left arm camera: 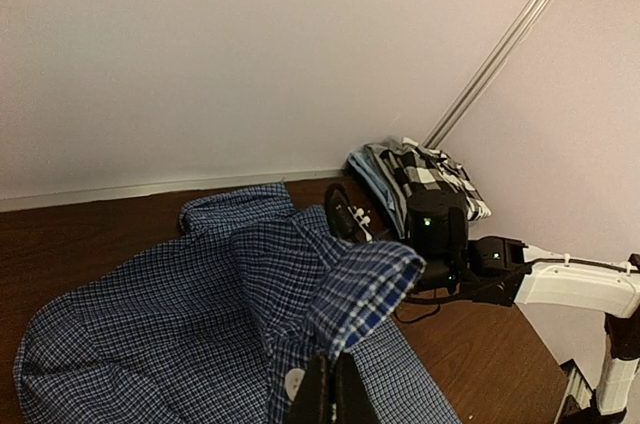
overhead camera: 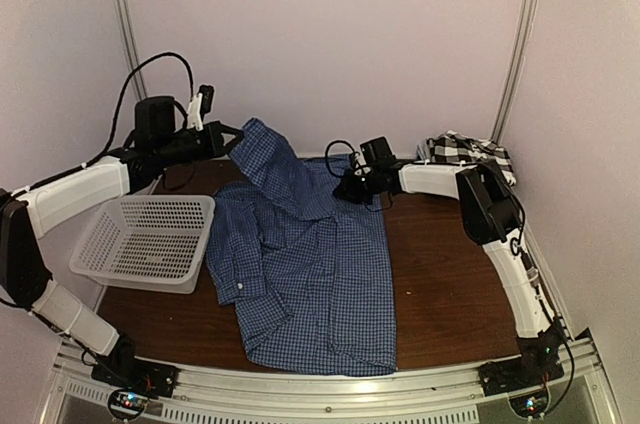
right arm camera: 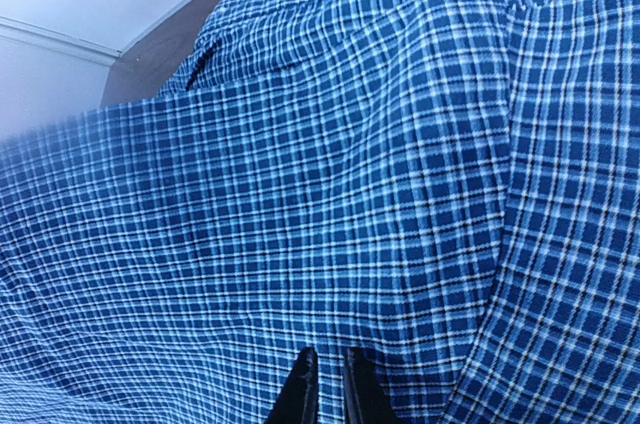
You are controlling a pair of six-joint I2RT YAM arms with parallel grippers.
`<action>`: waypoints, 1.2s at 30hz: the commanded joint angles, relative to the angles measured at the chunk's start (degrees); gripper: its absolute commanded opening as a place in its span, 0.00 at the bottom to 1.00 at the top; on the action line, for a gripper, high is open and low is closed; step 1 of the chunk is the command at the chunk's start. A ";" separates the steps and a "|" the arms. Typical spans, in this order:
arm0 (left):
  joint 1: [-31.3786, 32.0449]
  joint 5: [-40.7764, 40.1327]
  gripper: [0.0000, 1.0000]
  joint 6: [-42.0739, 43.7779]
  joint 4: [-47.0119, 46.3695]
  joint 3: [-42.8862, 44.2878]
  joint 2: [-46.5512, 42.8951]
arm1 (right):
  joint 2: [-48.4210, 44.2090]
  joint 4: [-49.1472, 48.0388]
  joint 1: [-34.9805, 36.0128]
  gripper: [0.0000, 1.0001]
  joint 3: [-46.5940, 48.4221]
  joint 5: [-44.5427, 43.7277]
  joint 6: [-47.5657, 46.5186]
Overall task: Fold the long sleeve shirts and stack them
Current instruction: Smooth out the 1/3-folded shirt at the center of the board.
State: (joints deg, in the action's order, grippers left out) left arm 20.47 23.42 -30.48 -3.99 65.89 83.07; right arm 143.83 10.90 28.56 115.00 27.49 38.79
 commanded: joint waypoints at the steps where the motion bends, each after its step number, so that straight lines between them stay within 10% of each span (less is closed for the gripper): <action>1: 0.44 0.11 0.00 0.32 -1.54 2.08 1.66 | 0.20 -2.21 -0.26 0.12 0.02 2.48 0.11; 18: 0.95 0.47 0.00 1.71 -0.41 7.43 5.42 | -18.04 -5.10 4.01 0.13 -20.85 -4.01 -2.79; 36: 2.82 3.36 0.00 3.12 -0.14 8.96 6.21 | -6.48 -2.92 6.12 0.11 -15.12 -4.57 -1.65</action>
State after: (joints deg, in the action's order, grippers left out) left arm 22.22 24.82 -29.08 -2.28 73.01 88.88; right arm 134.82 7.25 33.80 97.62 24.32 36.88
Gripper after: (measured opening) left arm 0.011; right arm 0.111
